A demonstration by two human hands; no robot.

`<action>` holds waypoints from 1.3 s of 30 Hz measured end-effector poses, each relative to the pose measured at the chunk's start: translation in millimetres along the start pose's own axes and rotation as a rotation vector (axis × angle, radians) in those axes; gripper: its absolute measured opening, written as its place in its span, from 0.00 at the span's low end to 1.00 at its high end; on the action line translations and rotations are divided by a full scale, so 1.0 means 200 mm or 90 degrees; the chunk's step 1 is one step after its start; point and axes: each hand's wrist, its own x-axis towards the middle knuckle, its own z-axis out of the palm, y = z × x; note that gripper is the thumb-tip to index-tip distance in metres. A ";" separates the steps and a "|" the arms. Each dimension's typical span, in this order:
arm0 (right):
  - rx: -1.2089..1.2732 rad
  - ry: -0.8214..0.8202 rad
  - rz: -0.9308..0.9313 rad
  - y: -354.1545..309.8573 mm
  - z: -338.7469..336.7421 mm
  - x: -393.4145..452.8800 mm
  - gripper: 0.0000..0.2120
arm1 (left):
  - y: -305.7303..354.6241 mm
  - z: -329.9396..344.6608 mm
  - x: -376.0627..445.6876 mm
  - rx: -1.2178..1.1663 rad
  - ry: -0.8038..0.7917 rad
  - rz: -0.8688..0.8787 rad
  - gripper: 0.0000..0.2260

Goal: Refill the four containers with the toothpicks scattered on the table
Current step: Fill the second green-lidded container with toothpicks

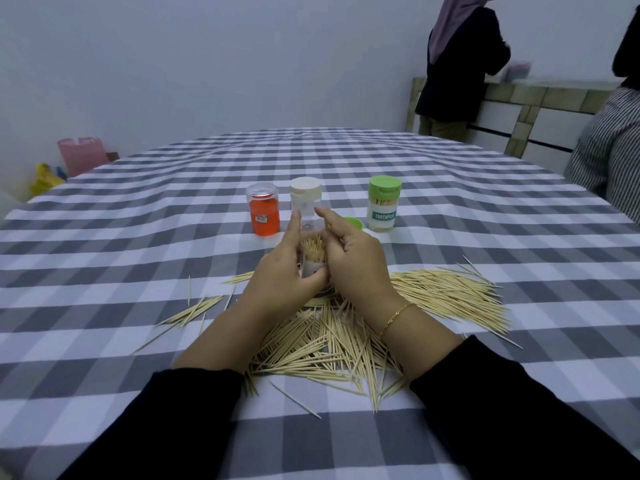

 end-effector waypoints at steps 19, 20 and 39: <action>-0.272 -0.130 -0.175 0.02 0.00 0.00 0.23 | 0.00 -0.01 0.00 -0.015 -0.005 -0.028 0.44; -0.296 -0.116 -0.171 0.02 -0.01 0.00 0.22 | -0.01 0.00 0.01 -0.018 -0.004 -0.031 0.46; -0.369 -0.245 0.185 0.01 -0.40 0.15 0.14 | -0.01 -0.02 0.01 0.040 0.000 0.018 0.30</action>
